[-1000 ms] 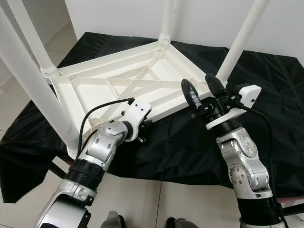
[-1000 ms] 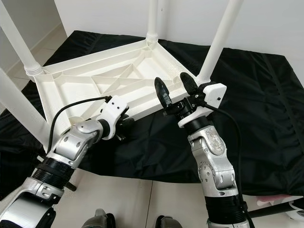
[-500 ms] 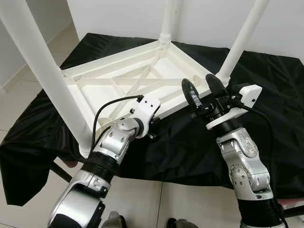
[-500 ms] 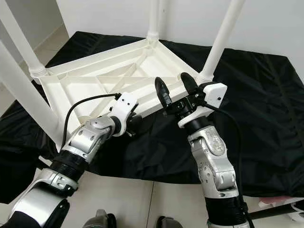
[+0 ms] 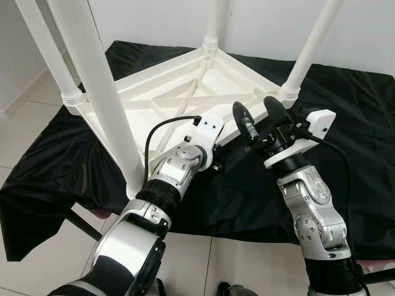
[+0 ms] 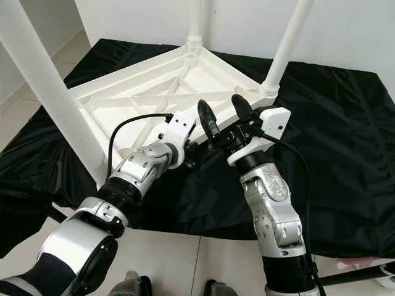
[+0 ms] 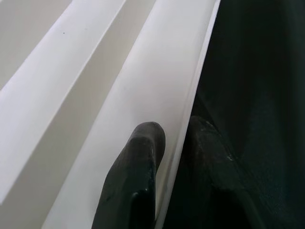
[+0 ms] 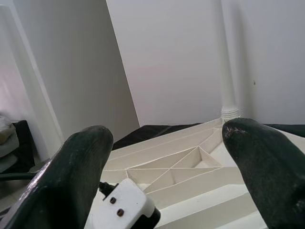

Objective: Building children table

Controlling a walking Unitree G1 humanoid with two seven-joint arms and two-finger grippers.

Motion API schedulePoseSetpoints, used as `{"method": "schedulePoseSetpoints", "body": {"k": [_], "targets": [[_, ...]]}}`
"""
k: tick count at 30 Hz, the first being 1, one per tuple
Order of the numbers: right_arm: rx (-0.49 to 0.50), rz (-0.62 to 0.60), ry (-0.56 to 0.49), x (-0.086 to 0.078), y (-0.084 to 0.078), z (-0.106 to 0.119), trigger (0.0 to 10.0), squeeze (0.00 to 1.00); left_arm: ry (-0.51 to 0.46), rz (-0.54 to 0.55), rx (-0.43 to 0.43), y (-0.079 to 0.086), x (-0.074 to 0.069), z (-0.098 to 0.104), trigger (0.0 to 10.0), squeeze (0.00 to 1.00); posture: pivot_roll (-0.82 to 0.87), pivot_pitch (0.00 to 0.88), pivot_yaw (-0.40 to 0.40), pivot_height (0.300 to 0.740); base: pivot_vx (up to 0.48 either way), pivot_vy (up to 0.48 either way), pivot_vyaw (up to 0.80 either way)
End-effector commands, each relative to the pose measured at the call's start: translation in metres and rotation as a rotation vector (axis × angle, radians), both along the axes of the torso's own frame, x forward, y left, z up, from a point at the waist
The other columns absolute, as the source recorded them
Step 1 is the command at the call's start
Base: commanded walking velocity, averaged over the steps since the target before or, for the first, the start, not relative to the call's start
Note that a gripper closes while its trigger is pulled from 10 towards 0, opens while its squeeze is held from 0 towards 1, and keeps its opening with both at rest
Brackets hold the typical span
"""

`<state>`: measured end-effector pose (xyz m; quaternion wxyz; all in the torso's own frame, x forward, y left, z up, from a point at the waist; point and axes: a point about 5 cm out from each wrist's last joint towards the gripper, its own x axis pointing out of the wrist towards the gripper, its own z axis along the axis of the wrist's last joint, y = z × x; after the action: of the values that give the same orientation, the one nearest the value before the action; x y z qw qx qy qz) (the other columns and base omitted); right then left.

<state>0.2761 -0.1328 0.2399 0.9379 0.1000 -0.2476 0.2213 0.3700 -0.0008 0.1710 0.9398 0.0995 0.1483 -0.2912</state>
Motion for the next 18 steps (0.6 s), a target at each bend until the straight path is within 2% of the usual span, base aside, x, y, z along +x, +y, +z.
{"method": "schedulePoseSetpoints", "body": {"k": [1,3,4,12,14,16,17,18], "targets": [[-0.005,0.003,-0.008,-0.003,0.002,0.002,10.0,0.0,-0.078,0.043,0.039,-0.006,0.004,0.01,10.0,0.0,-0.03,0.113,0.034,0.74,0.0,0.0,0.0],[-0.005,0.001,-0.007,-0.003,0.002,0.002,10.0,0.0,-0.085,0.032,0.041,-0.006,0.004,0.01,10.0,0.0,-0.03,0.114,0.033,0.74,0.0,0.0,0.0],[-0.005,0.0,-0.006,-0.003,0.002,0.002,10.0,0.0,-0.093,0.027,0.036,-0.006,0.004,0.011,10.0,1.0,-0.03,0.115,0.031,0.74,0.0,0.0,0.0],[-0.001,-0.002,0.004,0.0,0.002,0.0,10.0,0.0,-0.17,-0.047,-0.035,-0.005,0.002,0.025,10.0,1.0,-0.01,0.115,0.018,0.74,0.0,0.0,0.0],[-0.001,-0.003,0.006,0.001,0.002,-0.001,10.0,0.0,-0.202,-0.065,-0.035,-0.004,0.0,0.029,10.0,1.0,-0.01,0.117,0.015,0.74,0.0,0.0,0.0],[-0.001,-0.001,0.009,0.002,0.002,-0.002,10.0,0.0,-0.273,-0.111,-0.037,-0.001,-0.005,0.04,10.0,1.0,0.0,0.113,0.008,0.74,0.0,0.0,0.0],[-0.002,0.001,0.011,0.004,0.002,-0.003,10.0,0.0,-0.334,-0.156,-0.053,0.0,-0.011,0.048,10.0,0.0,0.01,0.112,0.003,0.74,0.0,0.0,0.0],[-0.002,0.001,0.011,0.004,0.002,-0.003,10.0,0.0,-0.334,-0.156,-0.053,0.0,-0.011,0.048,10.0,0.0,0.01,0.112,0.003,0.74,0.0,0.0,0.0]]}}
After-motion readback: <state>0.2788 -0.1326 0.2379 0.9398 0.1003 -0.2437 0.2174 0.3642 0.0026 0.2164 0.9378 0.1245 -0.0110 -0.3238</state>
